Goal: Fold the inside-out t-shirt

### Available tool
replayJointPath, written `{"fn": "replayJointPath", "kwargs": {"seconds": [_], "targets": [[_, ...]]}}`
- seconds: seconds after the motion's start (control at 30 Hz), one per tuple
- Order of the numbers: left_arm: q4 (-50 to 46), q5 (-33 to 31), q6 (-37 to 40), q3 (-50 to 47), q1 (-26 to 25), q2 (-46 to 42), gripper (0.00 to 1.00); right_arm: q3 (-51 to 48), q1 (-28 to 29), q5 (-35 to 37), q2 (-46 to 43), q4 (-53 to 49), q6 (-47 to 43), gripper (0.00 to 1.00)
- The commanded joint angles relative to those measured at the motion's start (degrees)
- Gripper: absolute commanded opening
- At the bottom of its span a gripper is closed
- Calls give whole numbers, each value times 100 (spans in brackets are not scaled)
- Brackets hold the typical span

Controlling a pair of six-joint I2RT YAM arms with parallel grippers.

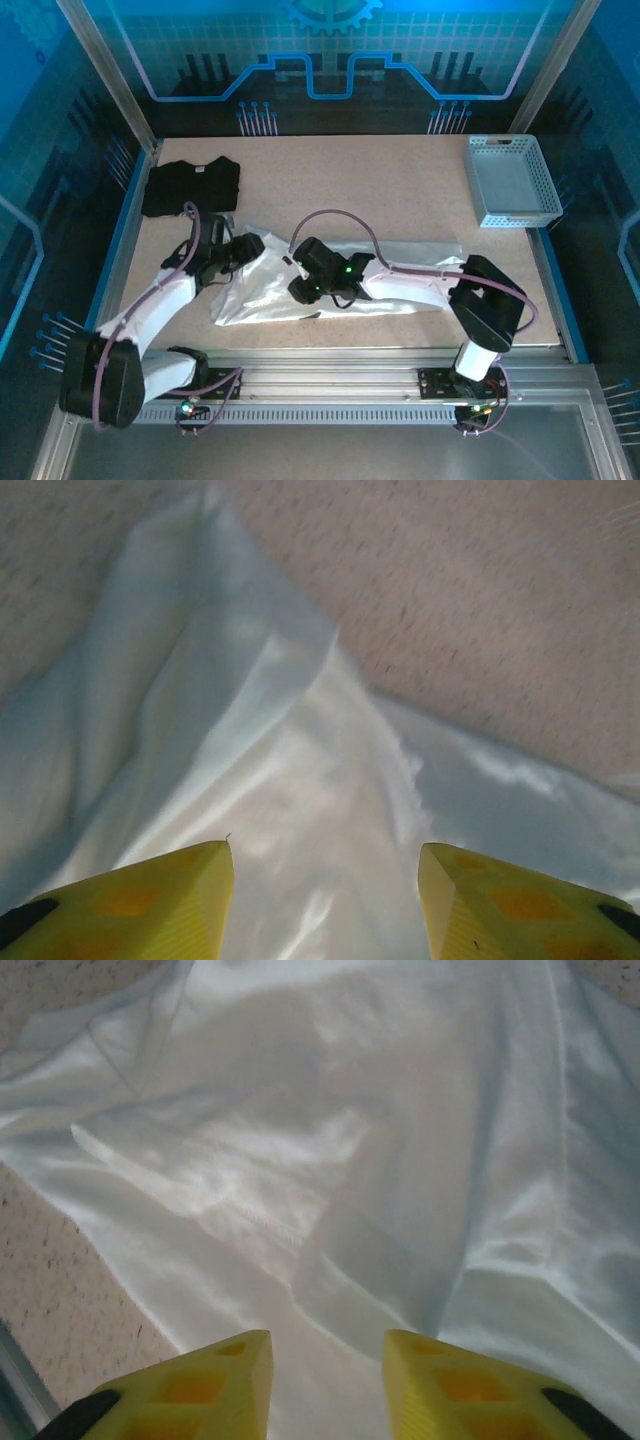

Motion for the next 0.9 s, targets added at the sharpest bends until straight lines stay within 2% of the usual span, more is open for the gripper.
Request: {"fn": "replayJointPath", "kwargs": {"seconds": [0.0,0.2,0.4,0.53,0.7,0.87], "targets": [[793,-116,80,437,-23,910,52,266,-135,-360,587,287,74,27],[1307,-221,71,1038,240,2466,51,112,-225,-437,945,235,313,22],[1273,-365,80,1135,810,2990,51,-224,-232,-569,765,153,328,23],[1136,-276,181,1146,967,2827,53,-185,-234,-669,540,34,206,27],[777,-196,349,967,989,2096,60,-141,-235,-810,125,-10,138,36],[-76,-720,430,298,1007,1180,85,-320,-255,-705,-483,-91,19,51]]}}
